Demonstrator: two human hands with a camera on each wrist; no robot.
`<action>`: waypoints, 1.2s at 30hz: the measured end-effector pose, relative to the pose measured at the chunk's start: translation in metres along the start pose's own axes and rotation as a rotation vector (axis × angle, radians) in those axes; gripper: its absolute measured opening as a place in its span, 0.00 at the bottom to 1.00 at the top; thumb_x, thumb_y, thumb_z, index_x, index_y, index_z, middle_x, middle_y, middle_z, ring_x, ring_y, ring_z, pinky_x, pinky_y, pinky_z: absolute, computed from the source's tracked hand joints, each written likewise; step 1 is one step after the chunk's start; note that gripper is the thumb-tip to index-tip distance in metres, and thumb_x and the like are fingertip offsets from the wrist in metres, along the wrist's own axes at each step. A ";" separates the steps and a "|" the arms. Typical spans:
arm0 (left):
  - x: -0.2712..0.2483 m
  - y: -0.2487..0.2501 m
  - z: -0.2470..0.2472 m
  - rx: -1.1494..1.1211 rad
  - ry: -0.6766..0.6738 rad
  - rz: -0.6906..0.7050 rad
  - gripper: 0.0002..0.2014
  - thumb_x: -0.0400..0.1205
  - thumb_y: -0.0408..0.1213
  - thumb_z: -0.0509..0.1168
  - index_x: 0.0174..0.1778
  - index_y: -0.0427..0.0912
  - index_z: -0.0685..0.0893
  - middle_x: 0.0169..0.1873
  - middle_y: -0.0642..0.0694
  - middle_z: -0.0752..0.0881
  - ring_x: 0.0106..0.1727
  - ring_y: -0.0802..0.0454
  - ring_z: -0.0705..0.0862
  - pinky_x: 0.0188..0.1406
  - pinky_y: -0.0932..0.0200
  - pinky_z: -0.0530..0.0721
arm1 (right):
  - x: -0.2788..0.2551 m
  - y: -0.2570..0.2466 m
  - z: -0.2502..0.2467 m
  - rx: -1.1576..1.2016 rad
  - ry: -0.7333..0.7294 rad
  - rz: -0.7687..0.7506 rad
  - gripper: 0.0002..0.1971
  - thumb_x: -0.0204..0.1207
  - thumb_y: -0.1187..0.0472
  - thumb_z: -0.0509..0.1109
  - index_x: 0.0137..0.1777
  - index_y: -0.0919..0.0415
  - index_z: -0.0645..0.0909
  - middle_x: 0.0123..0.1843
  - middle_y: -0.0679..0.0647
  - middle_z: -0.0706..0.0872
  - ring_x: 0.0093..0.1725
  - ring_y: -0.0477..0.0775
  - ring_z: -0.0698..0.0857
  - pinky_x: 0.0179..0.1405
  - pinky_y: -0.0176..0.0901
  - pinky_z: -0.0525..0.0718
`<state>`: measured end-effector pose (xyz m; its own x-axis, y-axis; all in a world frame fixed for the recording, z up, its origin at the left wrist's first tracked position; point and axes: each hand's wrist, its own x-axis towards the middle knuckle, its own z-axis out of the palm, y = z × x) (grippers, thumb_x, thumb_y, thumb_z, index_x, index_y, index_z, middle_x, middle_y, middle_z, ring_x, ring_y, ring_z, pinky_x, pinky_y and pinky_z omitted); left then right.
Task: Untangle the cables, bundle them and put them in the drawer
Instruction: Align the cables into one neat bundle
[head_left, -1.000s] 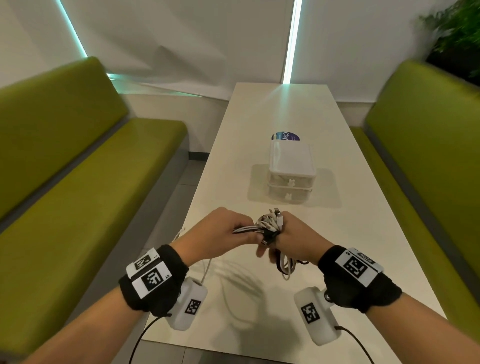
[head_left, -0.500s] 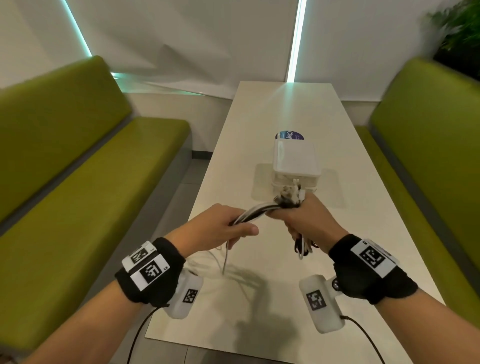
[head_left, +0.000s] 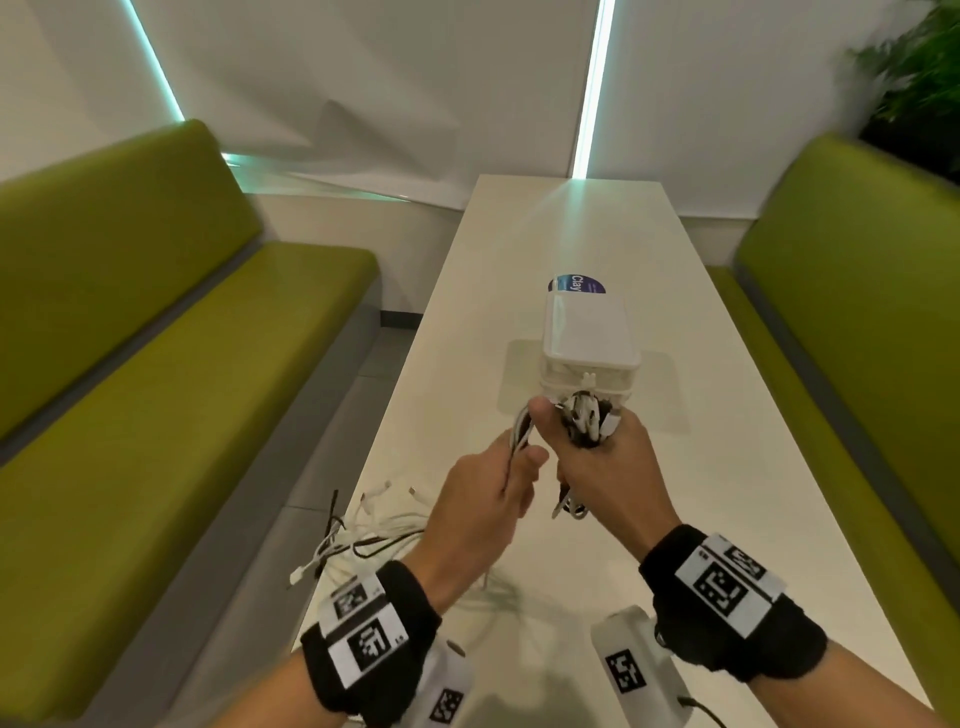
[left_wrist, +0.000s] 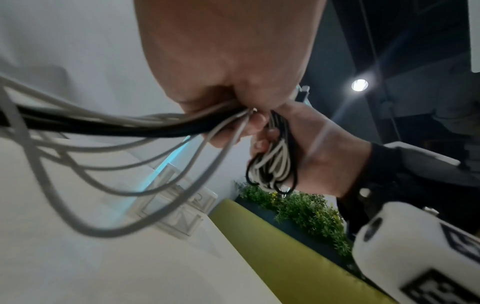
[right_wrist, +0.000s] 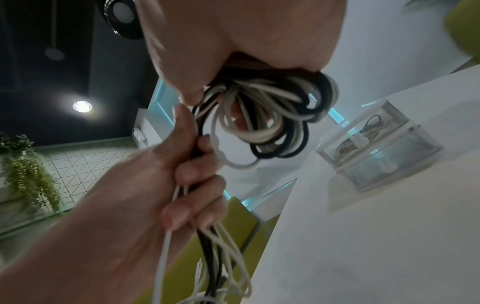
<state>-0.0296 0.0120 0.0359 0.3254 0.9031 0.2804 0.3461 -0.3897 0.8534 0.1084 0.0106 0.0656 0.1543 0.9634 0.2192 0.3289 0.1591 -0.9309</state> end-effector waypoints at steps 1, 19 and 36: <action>0.000 0.002 0.003 0.012 0.001 0.021 0.15 0.82 0.62 0.47 0.41 0.59 0.73 0.19 0.56 0.74 0.17 0.60 0.71 0.21 0.64 0.69 | -0.001 -0.003 0.002 0.045 0.017 0.007 0.22 0.70 0.37 0.72 0.34 0.57 0.81 0.25 0.54 0.80 0.28 0.62 0.81 0.29 0.56 0.82; 0.009 0.025 0.015 1.024 -0.407 0.130 0.17 0.80 0.26 0.52 0.63 0.34 0.77 0.49 0.38 0.83 0.29 0.46 0.74 0.23 0.56 0.61 | 0.002 0.016 0.018 0.381 0.130 0.325 0.18 0.66 0.57 0.83 0.34 0.67 0.77 0.30 0.54 0.82 0.33 0.51 0.83 0.33 0.45 0.84; -0.011 0.008 -0.003 0.448 -0.014 0.045 0.36 0.78 0.32 0.60 0.75 0.65 0.51 0.38 0.53 0.82 0.25 0.55 0.75 0.29 0.54 0.72 | 0.013 -0.003 0.000 0.810 0.084 0.276 0.14 0.67 0.56 0.77 0.48 0.62 0.81 0.21 0.51 0.72 0.35 0.62 0.88 0.41 0.59 0.88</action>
<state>-0.0329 -0.0009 0.0411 0.3595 0.8822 0.3041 0.6772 -0.4709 0.5654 0.1092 0.0228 0.0717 0.2101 0.9762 -0.0542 -0.4924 0.0577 -0.8685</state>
